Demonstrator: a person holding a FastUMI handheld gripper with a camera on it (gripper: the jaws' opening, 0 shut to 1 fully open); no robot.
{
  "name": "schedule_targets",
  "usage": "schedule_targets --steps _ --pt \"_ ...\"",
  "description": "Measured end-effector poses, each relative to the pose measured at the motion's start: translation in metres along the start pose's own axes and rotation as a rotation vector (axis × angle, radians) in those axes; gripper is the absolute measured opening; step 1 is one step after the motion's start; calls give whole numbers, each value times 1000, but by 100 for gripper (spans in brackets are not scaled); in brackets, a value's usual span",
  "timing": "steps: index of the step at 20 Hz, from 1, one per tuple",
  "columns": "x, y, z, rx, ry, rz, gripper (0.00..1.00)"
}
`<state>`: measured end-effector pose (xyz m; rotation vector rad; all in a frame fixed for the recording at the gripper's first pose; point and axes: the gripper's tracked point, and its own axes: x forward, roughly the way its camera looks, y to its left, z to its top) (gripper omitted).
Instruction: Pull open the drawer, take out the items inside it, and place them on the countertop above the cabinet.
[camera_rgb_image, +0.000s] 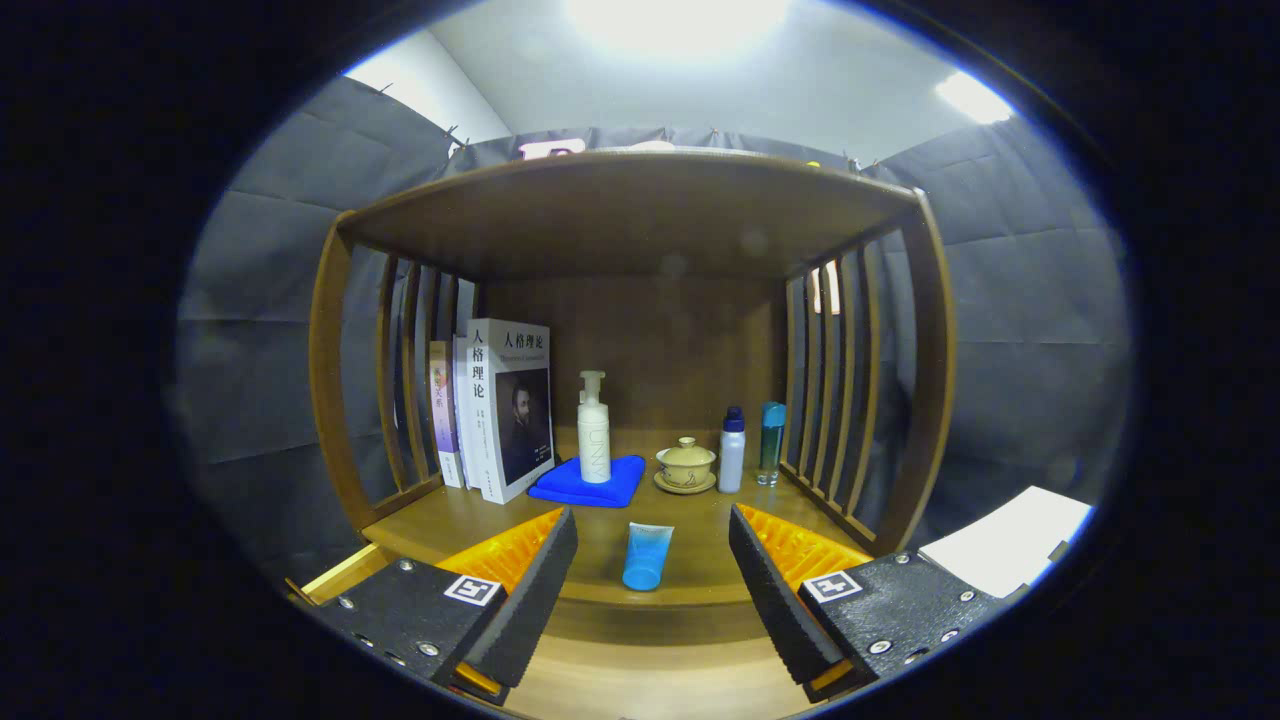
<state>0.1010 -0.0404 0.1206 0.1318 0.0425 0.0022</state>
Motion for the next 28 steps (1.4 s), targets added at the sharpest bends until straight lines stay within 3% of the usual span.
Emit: schedule_targets --steps 5,11,22,28 --pt "-53 15 11 94 -60 10 94" --pt "-101 29 4 31 -87 4 94" --pt "-147 80 -91 -27 20 63 94" --pt "-159 86 -134 38 87 50 94"
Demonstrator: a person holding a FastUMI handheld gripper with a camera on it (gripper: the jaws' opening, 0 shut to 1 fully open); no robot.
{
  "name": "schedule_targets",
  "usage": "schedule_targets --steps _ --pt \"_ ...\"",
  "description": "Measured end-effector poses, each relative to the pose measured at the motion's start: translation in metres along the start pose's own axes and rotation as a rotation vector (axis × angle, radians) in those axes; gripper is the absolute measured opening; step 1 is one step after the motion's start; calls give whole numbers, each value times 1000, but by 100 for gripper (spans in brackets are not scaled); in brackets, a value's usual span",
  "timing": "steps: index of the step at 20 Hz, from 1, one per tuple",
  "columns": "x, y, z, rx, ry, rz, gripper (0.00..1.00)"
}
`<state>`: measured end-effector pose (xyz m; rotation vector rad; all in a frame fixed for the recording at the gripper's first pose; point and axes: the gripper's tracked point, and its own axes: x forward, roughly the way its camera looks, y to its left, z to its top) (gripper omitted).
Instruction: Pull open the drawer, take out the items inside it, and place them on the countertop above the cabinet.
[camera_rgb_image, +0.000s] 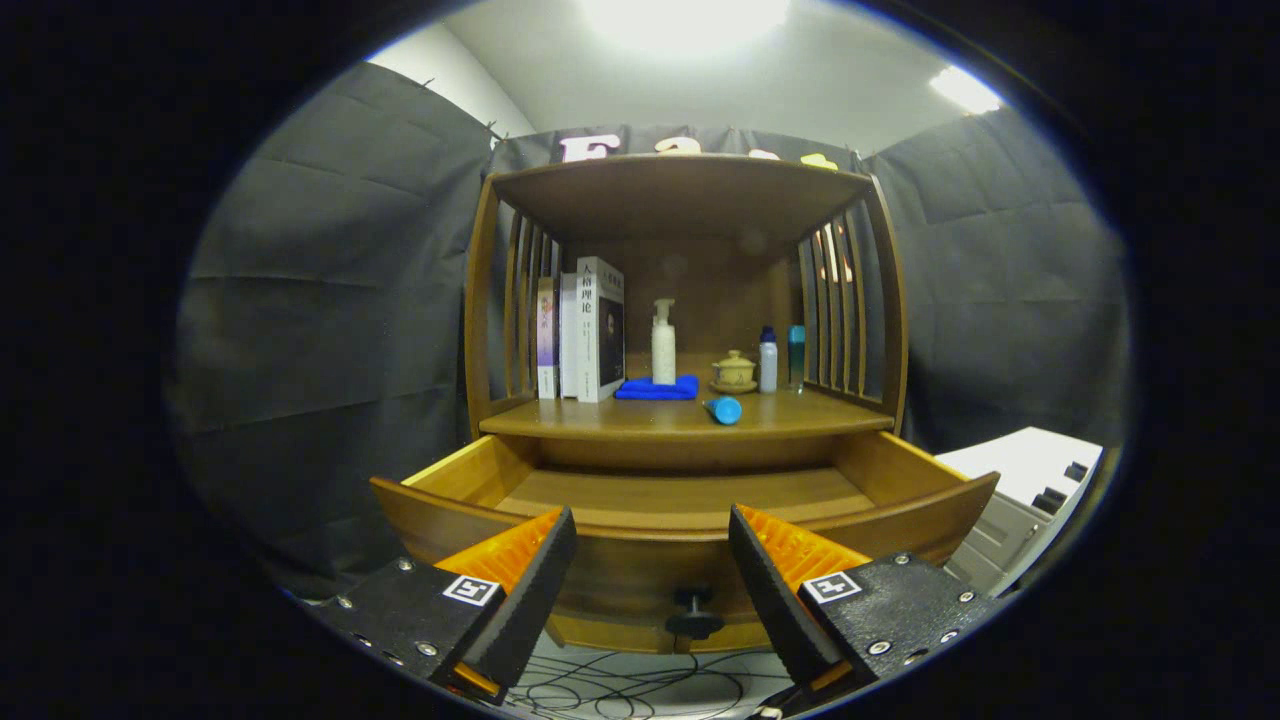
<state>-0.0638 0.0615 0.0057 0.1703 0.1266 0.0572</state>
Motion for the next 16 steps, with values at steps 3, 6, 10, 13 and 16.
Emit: schedule_targets --steps 3,6,10,13,16 --pt "-1 -1 -25 -14 50 -1 94" --pt "2 2 -48 -23 108 9 95" --pt "15 9 -52 -12 127 23 94" --pt "24 3 -59 -13 143 4 94" --pt "27 4 -57 -4 126 -10 92"
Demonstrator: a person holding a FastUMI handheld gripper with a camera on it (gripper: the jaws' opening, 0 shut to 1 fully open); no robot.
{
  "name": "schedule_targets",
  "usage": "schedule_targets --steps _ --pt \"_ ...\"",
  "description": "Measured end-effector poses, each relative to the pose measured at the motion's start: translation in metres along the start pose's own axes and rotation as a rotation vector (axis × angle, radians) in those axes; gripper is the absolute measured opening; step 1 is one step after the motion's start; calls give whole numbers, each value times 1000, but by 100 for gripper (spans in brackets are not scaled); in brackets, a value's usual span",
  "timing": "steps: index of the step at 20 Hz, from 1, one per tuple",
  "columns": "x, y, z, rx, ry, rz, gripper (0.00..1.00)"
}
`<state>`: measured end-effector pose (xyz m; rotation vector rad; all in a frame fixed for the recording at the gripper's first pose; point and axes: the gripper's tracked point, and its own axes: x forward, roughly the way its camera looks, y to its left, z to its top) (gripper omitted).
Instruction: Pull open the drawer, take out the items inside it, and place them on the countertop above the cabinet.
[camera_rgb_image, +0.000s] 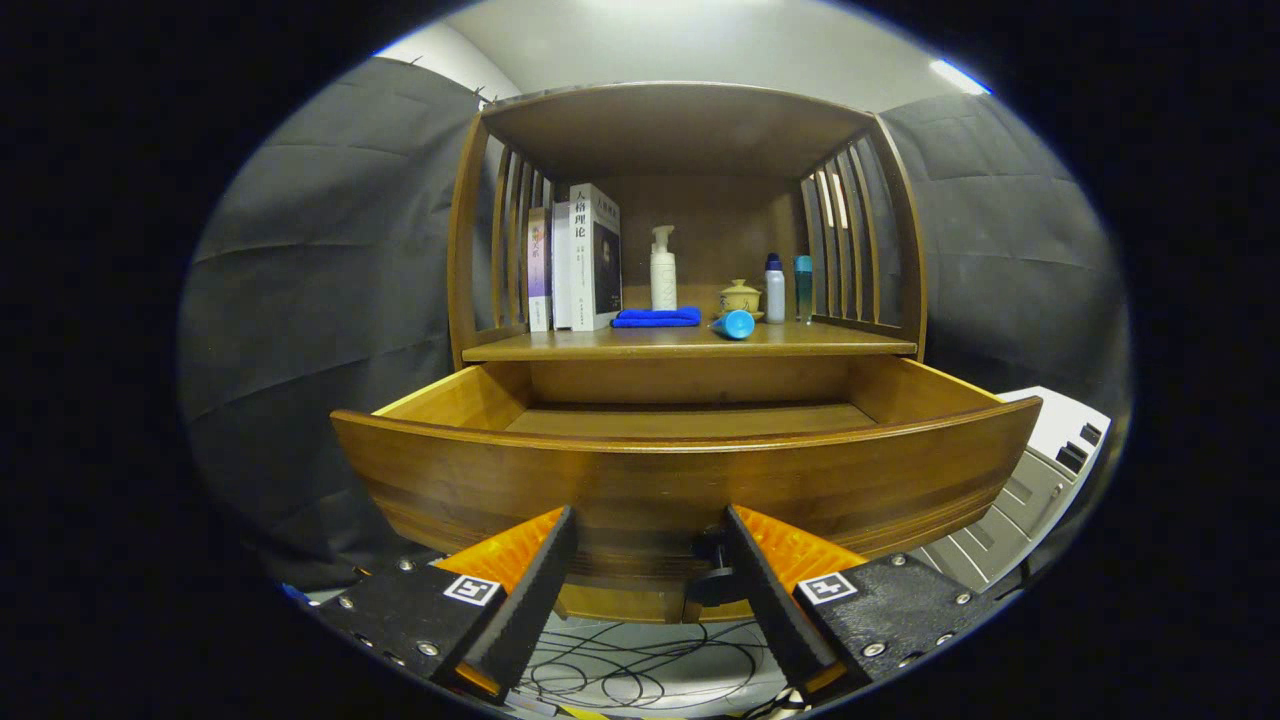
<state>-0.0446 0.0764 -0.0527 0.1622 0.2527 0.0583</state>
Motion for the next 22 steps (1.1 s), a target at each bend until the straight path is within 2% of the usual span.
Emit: schedule_targets --steps 8,22 --pt "11 -10 3 5 -6 -27 92" --pt "68 -25 16 -47 -25 5 92"
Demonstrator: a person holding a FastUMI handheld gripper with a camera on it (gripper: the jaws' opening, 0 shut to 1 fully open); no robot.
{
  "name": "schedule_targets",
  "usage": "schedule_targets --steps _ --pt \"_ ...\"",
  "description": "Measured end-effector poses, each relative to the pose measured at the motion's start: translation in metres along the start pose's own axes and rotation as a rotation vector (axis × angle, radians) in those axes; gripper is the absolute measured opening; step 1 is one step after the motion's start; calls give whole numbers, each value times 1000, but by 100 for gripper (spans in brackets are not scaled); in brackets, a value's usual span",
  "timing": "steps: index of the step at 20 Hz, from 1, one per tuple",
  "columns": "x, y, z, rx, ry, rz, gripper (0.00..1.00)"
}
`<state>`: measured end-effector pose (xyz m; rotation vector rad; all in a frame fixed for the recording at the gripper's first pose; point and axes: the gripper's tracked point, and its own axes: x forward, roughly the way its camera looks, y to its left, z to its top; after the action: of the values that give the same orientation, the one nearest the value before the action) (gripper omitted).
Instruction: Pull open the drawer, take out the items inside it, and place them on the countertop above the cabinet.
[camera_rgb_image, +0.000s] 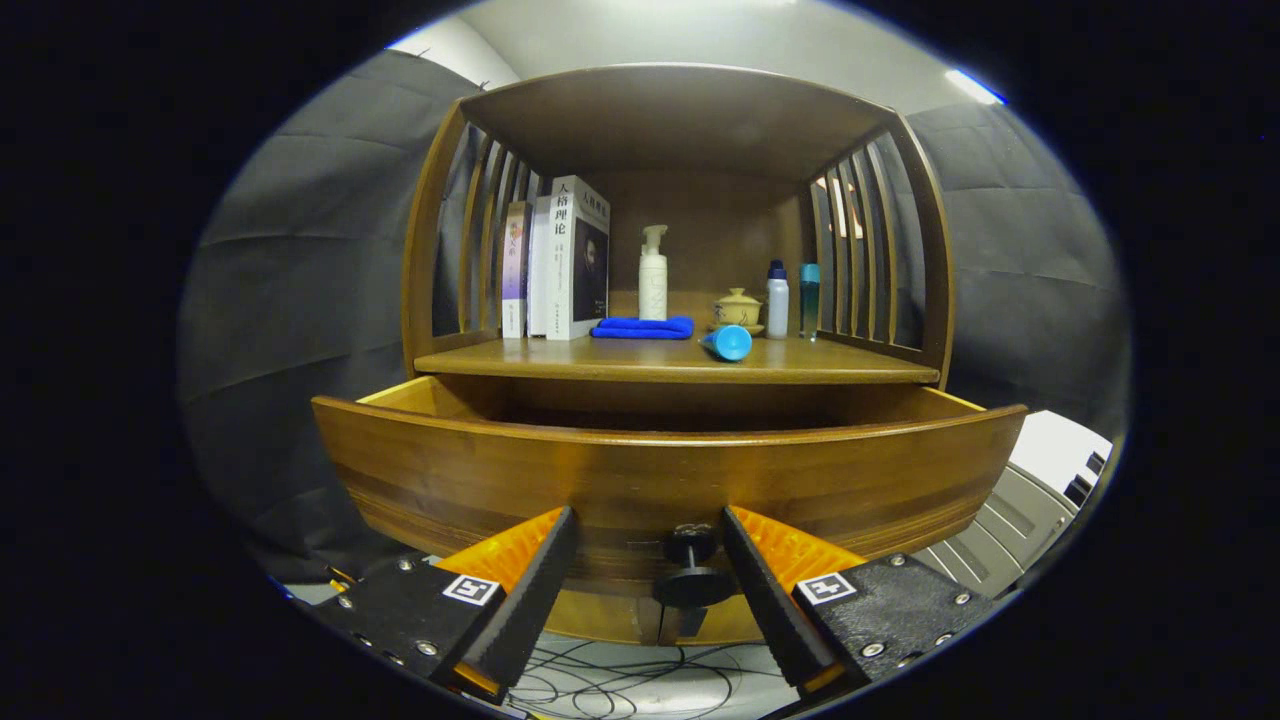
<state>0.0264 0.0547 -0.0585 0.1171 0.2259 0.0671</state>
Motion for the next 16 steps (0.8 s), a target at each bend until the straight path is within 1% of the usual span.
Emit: schedule_targets --steps 3,16 --pt "9 -1 1 -23 1 0 92" --pt "49 -4 6 -26 -12 40 93"
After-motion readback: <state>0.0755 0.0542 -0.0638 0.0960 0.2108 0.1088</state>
